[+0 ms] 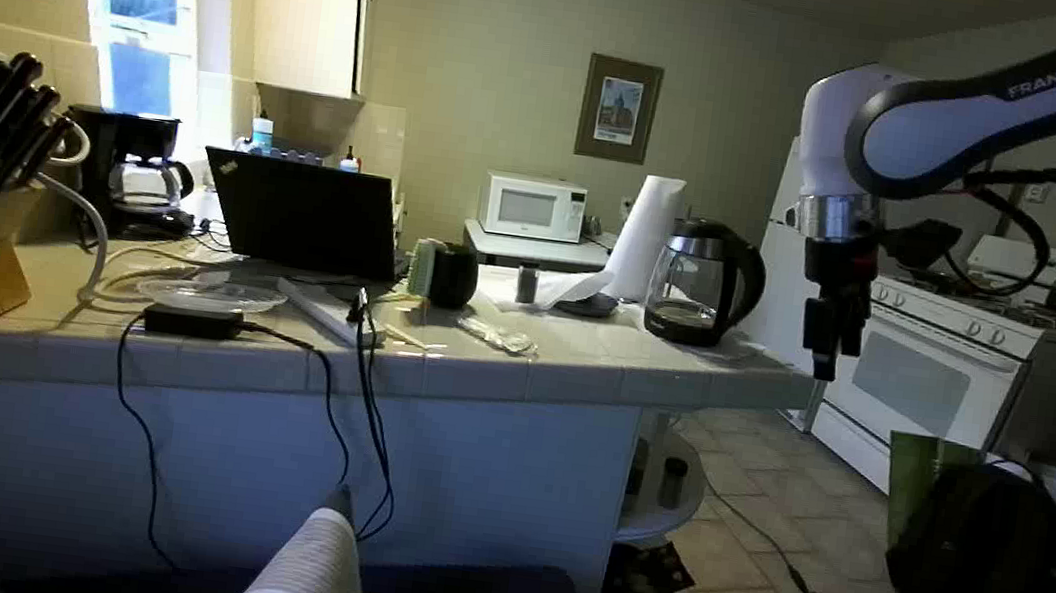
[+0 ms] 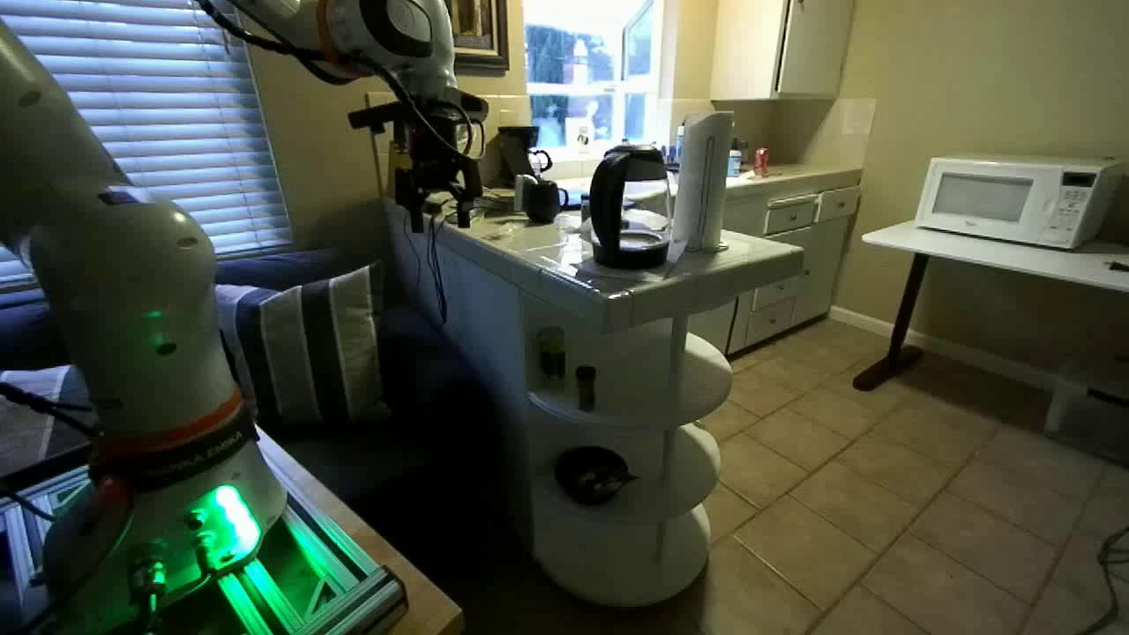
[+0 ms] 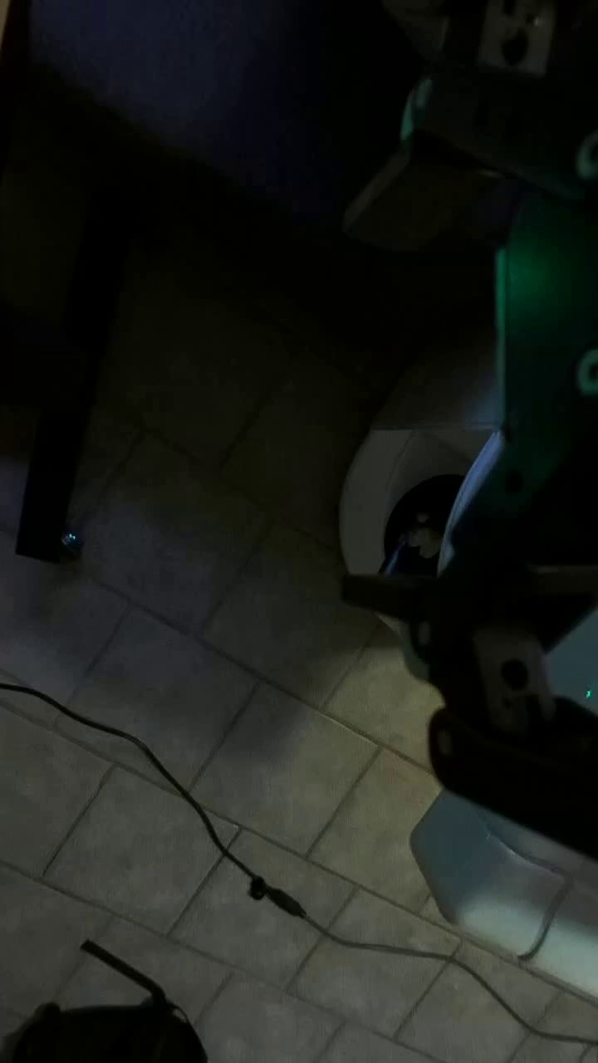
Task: Open the lid on the kettle.
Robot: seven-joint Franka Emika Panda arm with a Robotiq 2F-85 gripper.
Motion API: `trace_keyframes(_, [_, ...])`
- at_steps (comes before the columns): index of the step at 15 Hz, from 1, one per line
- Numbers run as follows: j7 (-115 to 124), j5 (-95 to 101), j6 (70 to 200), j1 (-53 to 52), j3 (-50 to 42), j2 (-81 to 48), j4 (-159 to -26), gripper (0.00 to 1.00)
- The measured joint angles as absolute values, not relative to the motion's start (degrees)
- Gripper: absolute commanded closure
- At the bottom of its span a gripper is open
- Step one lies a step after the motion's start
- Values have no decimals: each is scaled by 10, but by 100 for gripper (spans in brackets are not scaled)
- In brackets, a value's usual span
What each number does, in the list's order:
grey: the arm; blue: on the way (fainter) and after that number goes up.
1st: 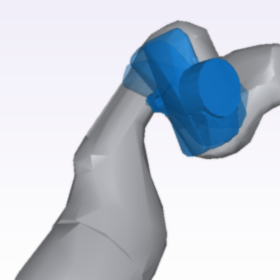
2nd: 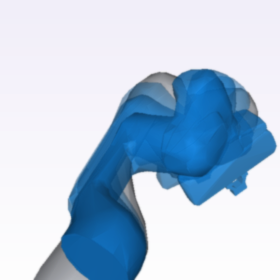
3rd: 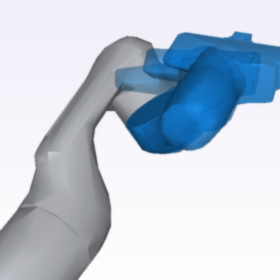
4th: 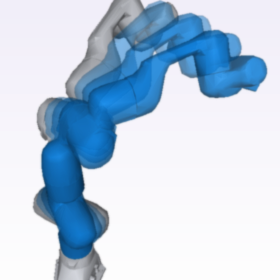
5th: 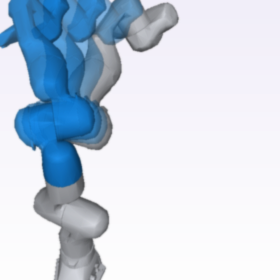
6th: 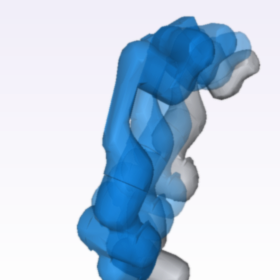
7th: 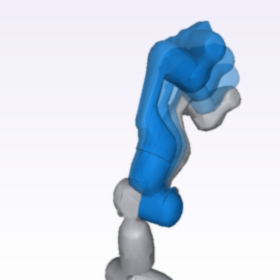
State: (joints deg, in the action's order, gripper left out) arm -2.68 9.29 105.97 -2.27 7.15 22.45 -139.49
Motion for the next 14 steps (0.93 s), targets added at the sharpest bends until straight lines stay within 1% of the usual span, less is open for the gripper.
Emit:
trace_keyframes(8, [-27,93,1060,-23,71,224,-1395,0])
trace_keyframes(14, [-26,87,1227,-15,26,219,-1367,0])
